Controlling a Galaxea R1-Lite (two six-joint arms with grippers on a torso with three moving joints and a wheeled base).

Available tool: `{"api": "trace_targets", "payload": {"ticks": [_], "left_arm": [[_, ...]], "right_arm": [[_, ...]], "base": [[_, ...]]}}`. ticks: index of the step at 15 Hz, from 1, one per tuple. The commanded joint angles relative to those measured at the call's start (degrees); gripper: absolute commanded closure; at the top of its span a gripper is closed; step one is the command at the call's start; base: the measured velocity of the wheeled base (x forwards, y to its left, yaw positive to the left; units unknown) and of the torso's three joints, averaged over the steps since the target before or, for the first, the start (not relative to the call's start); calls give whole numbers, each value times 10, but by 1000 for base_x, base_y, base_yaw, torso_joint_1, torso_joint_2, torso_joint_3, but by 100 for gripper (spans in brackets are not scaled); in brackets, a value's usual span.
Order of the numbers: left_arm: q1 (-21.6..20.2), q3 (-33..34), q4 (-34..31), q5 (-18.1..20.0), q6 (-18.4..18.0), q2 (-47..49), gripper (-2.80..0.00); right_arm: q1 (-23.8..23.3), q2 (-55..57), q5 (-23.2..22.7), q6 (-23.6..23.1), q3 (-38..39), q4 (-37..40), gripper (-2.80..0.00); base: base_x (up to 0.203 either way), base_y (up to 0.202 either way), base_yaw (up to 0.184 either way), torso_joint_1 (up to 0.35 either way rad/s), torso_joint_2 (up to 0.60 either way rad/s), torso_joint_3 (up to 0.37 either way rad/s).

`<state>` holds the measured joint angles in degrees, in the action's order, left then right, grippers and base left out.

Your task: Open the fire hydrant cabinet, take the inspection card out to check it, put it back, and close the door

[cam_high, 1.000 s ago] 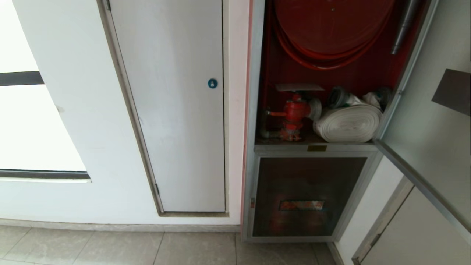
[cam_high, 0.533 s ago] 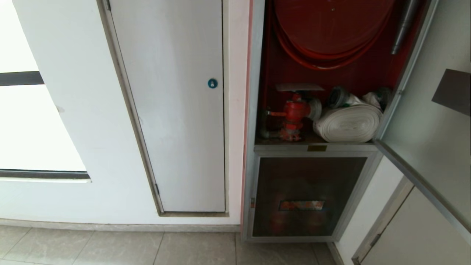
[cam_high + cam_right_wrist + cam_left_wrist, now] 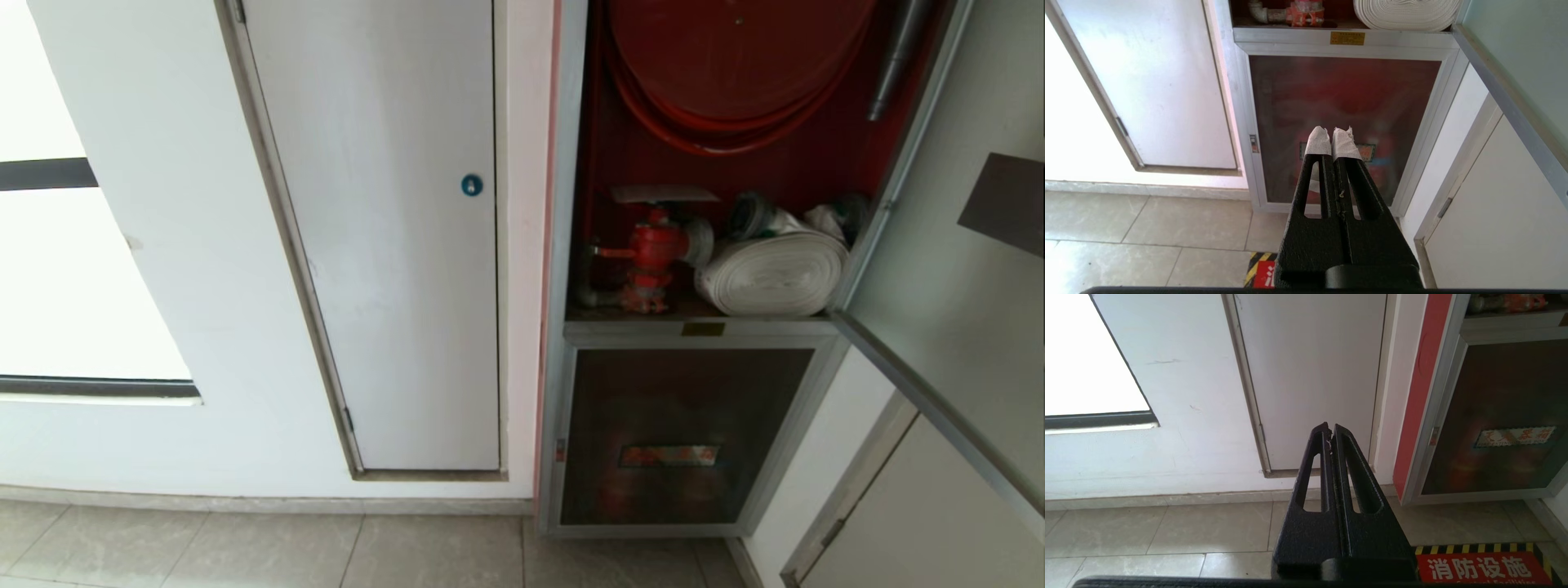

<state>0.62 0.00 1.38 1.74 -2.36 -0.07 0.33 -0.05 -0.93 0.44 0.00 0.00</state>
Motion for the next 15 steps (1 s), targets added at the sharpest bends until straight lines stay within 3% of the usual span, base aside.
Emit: {"api": "trace_targets", "payload": {"ticks": [1, 15], "left_arm": [[0, 7, 0, 0, 0, 1, 0], [0, 8, 0, 0, 0, 1, 0]], "right_arm": [[0, 1, 0, 0, 0, 0, 0], [0, 1, 0, 0, 0, 0, 0]], "base": [[0, 0, 0, 0, 0, 0], [184, 0, 0, 4, 3, 1]]}}
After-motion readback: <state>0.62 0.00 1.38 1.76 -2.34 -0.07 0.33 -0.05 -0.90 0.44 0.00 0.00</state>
